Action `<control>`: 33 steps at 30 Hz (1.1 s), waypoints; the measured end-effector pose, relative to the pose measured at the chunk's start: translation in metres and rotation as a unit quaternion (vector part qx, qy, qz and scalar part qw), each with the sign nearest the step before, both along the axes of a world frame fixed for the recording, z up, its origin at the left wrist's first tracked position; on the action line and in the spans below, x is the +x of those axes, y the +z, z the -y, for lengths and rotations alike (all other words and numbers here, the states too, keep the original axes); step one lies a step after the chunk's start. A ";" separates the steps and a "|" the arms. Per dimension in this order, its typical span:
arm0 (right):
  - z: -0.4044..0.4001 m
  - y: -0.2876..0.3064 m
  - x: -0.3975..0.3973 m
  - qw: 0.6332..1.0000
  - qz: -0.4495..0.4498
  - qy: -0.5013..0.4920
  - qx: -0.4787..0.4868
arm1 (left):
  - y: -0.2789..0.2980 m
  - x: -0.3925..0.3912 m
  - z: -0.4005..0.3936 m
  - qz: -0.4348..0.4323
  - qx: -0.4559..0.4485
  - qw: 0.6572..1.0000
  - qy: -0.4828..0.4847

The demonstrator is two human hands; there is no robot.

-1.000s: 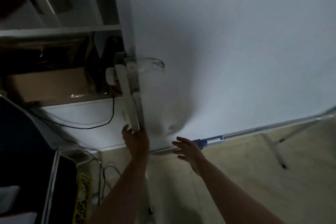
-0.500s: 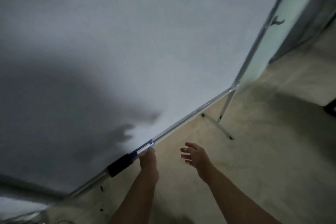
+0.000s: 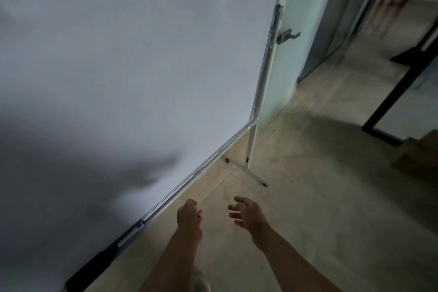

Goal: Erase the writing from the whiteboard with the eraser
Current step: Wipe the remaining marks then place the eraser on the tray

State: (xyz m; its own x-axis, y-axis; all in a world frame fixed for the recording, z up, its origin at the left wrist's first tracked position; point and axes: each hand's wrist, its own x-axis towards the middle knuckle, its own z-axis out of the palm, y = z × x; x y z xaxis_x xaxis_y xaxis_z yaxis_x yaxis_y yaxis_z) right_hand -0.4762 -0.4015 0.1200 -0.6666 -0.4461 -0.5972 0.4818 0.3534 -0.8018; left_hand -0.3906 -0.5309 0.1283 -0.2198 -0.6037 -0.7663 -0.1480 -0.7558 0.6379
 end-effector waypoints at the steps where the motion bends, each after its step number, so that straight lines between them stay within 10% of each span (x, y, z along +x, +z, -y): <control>1: 0.002 0.001 -0.004 1.000 -0.002 0.005 0.001 | 0.001 -0.005 0.001 -0.005 0.007 1.000 0.003; 33: 0.190 -0.019 -0.263 0.983 -0.006 0.169 0.064 | -0.063 -0.216 0.144 -0.065 0.158 0.966 0.193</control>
State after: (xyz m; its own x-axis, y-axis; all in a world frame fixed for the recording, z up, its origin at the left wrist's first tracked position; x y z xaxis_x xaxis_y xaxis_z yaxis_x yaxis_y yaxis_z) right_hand -0.7396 -0.5910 0.1010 -0.5007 -0.5655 -0.6554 0.3094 0.5902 -0.7456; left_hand -0.6068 -0.6745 0.0653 -0.1312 -0.3997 -0.9072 0.2502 -0.8988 0.3599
